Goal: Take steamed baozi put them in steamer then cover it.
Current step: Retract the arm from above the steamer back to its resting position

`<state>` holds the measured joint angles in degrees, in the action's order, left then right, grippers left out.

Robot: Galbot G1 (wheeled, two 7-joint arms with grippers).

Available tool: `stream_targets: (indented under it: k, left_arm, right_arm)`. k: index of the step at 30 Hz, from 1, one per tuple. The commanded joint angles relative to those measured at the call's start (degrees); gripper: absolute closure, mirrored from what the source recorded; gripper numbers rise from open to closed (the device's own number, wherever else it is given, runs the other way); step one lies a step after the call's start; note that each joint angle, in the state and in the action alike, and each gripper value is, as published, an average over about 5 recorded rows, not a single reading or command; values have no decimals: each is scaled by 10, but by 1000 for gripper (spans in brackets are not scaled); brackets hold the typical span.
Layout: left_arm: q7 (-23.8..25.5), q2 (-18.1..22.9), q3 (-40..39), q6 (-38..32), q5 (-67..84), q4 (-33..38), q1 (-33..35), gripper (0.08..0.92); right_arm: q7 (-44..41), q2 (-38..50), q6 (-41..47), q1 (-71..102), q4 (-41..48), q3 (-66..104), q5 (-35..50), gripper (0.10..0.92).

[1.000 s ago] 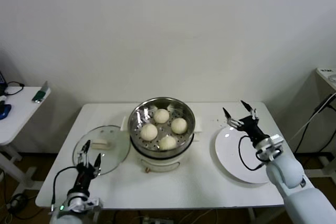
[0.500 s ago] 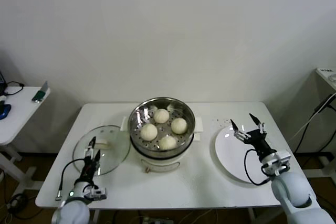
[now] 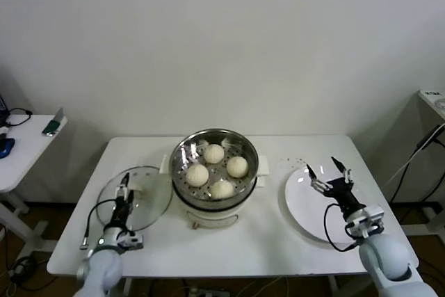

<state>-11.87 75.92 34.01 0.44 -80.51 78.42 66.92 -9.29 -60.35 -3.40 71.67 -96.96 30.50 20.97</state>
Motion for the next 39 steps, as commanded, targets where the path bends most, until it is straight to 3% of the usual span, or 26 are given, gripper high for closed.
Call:
stream_targets:
  k: [1, 13, 30, 36, 39]
  left_arm:
    - [-14, -1, -2, -7, -13, -67, -54, 177]
    - [-1, -6, -7, -26, 19, -73, -63, 202]
    - [12, -13, -9, -28, 40, -67, -55, 684]
    - [12, -32, -10, -16, 72, -16, -28, 834]
    - [12, -48, -9, 1, 92, 32, -2, 849]
  right_arm:
    - [-1, -6, -2, 3, 6, 3, -11, 203]
    - [-9, -11, -9, 0, 19, -3, -32, 203]
    - [-13, -18, -15, -8, 31, -2, -44, 203]
    - [-14, -16, -16, -11, 34, -3, -43, 203]
    - [-14, -13, -16, -12, 34, -3, -42, 203]
